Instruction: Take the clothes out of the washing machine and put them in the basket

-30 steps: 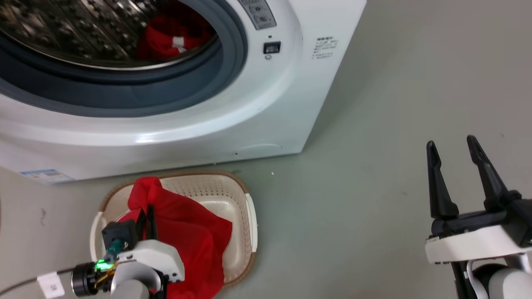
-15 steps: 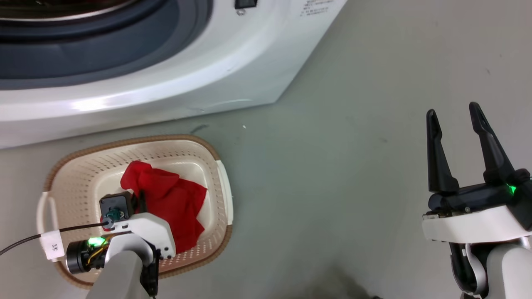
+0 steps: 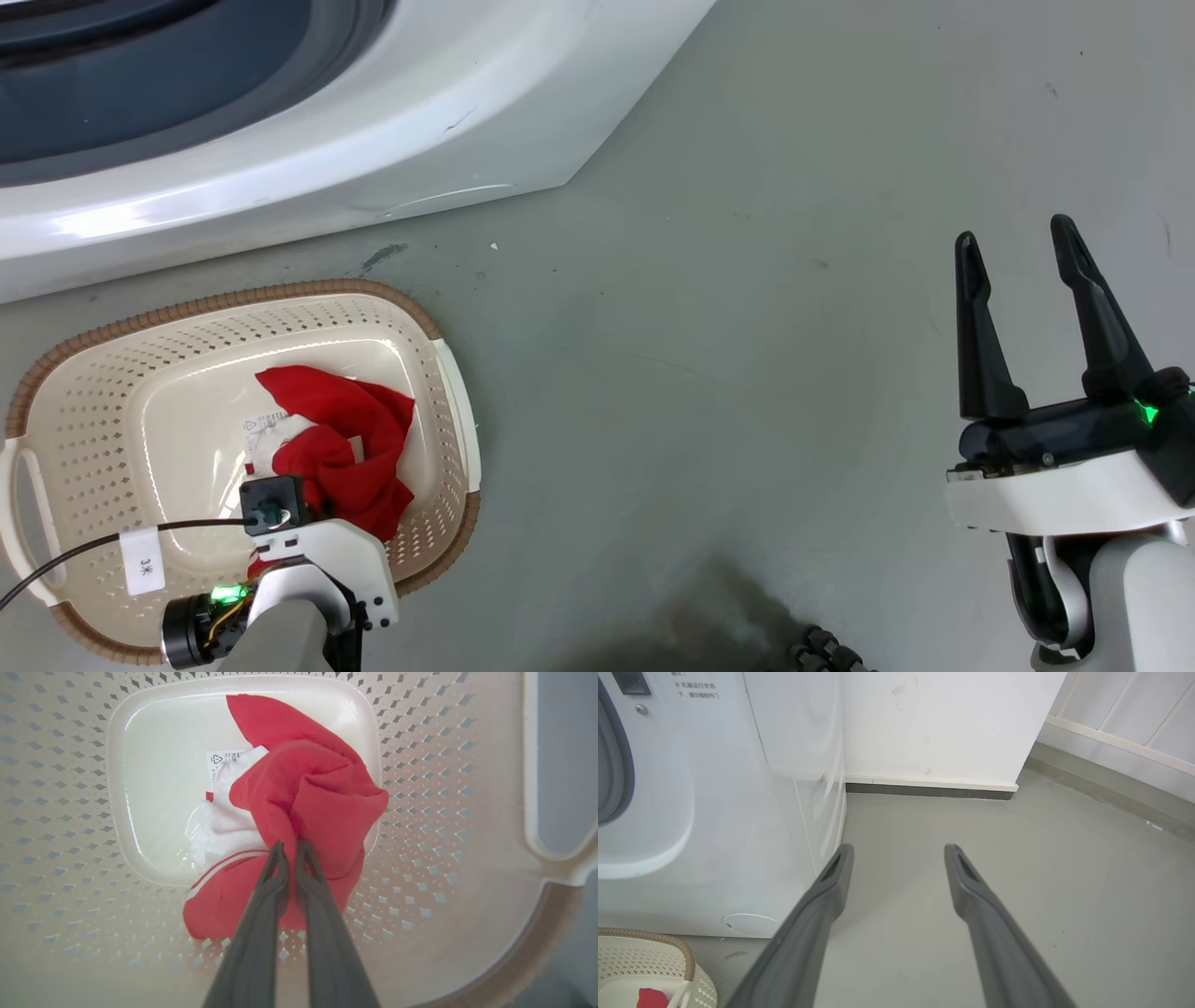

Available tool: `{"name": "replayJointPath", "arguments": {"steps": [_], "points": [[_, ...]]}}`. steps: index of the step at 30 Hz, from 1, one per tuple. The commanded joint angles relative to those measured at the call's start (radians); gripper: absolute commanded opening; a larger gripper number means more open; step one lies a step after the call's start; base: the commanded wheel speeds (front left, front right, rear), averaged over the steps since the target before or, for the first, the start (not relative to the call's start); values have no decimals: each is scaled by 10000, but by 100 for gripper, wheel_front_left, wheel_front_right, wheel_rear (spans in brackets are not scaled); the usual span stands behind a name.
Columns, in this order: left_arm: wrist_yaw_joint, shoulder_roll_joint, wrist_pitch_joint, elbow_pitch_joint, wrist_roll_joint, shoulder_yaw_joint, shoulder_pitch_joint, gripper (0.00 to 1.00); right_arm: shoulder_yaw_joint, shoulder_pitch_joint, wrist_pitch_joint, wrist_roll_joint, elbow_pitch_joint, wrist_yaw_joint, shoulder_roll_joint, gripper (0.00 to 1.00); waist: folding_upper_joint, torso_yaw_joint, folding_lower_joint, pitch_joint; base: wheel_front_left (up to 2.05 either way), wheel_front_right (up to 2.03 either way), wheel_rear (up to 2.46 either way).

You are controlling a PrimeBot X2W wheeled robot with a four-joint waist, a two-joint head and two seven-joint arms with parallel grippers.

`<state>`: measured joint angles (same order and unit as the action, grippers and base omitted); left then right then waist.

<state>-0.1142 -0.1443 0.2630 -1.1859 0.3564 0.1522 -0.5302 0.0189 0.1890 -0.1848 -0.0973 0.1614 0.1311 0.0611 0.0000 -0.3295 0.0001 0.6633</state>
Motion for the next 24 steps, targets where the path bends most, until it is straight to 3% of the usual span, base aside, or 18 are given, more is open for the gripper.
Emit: {"name": "replayJointPath", "arguments": {"steps": [1, 3, 4, 5, 6, 16, 24], "points": [[26, 21, 25, -85, 22, -9, -144, 0, -12, 162, -55, -72, -24, -7, 28, 100, 0, 2, -1, -9, 0, 0, 0], [92, 83, 5, -371, 127, -50, -228, 0, -31, 153, -51, -46, -69, -8, 27, 100, 0, 23, -1, -66, 0, 0, 0], [166, 101, -80, -497, 150, -47, -247, 12, -22, 153, -50, -29, -90, -7, 22, 100, 0, 42, -1, -129, 0, 0, 0], [250, 122, -148, -590, 191, -45, -244, 45, -15, 147, -50, -15, -115, -7, 17, 100, 0, 69, -1, -225, 0, 0, 0], [254, 162, -144, -648, 273, -89, -235, 100, -21, 142, -63, 6, -145, -8, 13, 100, 0, 109, -1, -365, 0, 0, 0], [479, 476, 25, -599, 595, -273, 474, 100, 37, -378, 155, 190, -498, -7, -65, 100, 0, 774, -1, -2684, 0, 0, 0], [355, 582, 32, 1574, 139, -469, 1507, 100, -54, -976, 540, 398, -529, -7, -101, 100, 0, 1505, -1, -4127, 0, 0, 0]]}}
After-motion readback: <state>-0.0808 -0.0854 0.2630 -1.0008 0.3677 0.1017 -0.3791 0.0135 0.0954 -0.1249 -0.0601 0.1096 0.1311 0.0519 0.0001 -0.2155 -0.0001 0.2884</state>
